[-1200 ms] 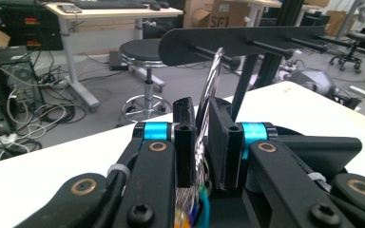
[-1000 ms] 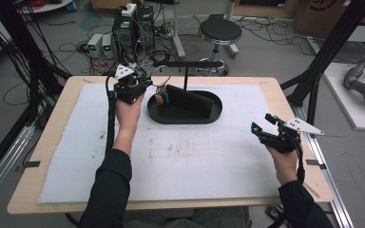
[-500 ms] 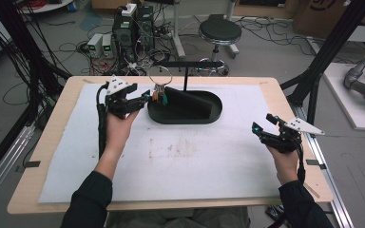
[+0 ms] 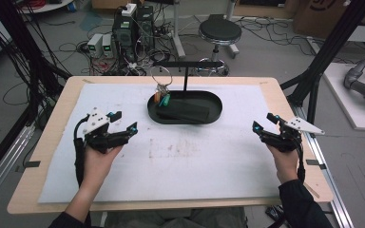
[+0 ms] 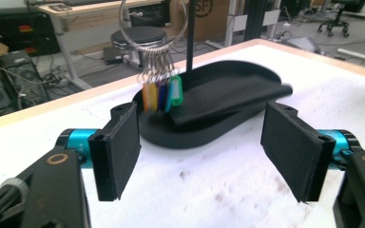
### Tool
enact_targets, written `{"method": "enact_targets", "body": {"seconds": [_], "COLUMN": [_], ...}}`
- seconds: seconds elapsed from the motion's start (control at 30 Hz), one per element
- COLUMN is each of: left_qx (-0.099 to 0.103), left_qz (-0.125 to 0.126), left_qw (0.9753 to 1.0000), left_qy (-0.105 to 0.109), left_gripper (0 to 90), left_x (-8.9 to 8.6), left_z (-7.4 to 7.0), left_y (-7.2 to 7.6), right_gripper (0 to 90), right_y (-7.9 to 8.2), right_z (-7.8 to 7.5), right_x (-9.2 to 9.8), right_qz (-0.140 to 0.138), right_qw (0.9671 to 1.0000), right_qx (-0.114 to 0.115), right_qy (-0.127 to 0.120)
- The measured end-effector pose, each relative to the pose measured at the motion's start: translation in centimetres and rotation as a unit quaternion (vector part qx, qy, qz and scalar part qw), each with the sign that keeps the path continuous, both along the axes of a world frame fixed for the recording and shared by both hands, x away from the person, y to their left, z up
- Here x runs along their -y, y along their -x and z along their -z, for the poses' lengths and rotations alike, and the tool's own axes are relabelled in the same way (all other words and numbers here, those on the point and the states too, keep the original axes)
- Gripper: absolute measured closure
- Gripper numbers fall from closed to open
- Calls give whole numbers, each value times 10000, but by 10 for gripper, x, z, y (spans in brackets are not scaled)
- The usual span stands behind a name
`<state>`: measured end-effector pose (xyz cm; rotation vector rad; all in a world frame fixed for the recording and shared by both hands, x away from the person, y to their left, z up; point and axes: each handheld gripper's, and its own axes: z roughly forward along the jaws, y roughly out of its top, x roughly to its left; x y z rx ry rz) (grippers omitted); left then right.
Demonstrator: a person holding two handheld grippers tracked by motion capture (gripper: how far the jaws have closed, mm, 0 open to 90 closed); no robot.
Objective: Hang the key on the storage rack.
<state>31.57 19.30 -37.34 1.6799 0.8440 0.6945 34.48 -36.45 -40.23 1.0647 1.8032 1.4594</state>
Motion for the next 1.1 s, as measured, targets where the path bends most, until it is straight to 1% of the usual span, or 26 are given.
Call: {"method": "enact_targets", "body": {"seconds": [0.1,0.17,0.23,0.3,0.47,0.6,0.77,0.83,0.87,1.0,1.1], "left_qx": [57,65,28,8,83,72,79,90,87,81,63], "left_qz": [-128,-224,-322,-357,-436,-446,-488,-499,-516,-531,-532], "left_qw": [9999,9997,9993,9991,9984,9984,9980,9980,9978,9979,9978], "left_qy": [-39,-92,-202,-207,-347,-333,-401,-366,-401,-370,-386], "left_gripper": [288,288,288,288,284,278,277,277,277,276,277], "left_x": [-11,-15,-21,-24,-30,-33,-36,-37,-37,-37,-37], "left_z": [11,17,23,26,28,30,33,33,33,34,34], "left_y": [9,12,14,14,14,14,14,14,14,14,14], "right_gripper": [255,255,256,256,255,255,255,255,255,255,255], "right_y": [0,0,1,1,0,-2,-4,-4,-4,-4,-4], "right_z": [0,0,0,-1,0,1,2,2,2,2,2], "right_x": [1,1,1,1,0,-1,-2,-2,-2,-2,-2], "right_qz": [27,33,41,35,48,45,30,31,34,21,21], "right_qw": [10000,10000,10000,10000,10000,10000,9999,9999,9999,9999,9999], "right_qx": [-11,-17,-6,26,16,-18,-24,-31,-34,-36,-53], "right_qy": [0,7,16,34,54,59,99,97,96,93,95]}}
